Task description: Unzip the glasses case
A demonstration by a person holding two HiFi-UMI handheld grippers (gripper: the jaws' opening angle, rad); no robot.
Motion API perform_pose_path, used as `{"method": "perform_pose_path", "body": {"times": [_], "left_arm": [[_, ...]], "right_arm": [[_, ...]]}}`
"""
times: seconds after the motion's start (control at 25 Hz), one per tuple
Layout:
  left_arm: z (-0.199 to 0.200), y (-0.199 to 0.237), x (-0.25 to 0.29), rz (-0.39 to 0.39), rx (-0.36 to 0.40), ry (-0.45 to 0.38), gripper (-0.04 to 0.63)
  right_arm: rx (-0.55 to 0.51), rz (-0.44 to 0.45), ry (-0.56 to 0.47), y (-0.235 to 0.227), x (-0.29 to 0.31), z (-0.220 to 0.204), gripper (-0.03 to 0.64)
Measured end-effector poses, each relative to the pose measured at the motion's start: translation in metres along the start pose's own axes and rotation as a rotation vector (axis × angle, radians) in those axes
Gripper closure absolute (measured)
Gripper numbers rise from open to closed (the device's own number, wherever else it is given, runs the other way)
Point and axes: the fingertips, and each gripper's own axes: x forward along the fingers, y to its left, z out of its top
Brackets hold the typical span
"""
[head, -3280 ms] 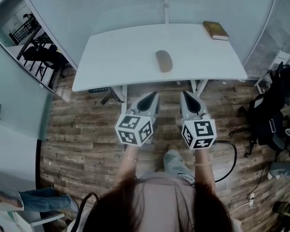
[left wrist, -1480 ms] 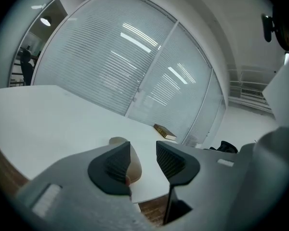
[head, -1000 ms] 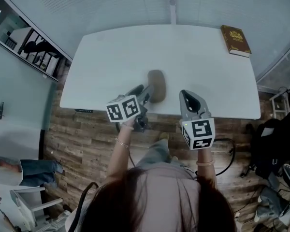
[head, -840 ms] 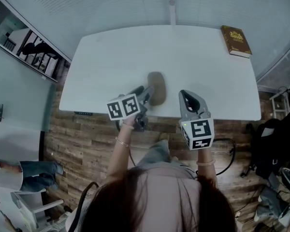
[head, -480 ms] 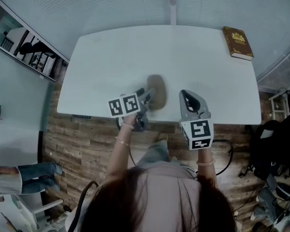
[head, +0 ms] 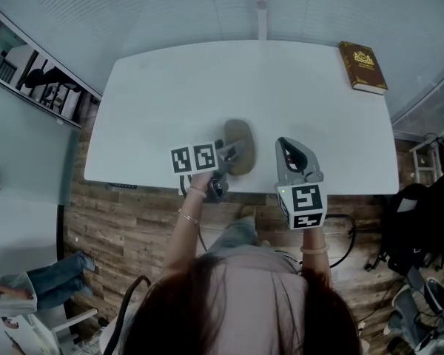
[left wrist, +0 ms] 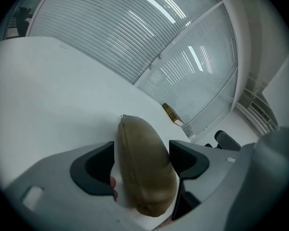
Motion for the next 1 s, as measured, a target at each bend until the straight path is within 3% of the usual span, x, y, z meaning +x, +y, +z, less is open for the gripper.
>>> {"method": "perform_pose_path", "body": {"times": [0.76, 1.0], "left_arm": [[-0.008, -0.033, 0.036, -0.169, -0.004, 0.14, 0.252], [-0.009, -0.045, 0.043, -0.176, 0.051, 0.167, 0.268]], "right_arm": [[0.005, -0.012, 0.025, 0.0, 0.027, 0.003, 0.614], [0.018, -0.032, 0.035, -0.008, 0.034, 0.003, 0.614]]}}
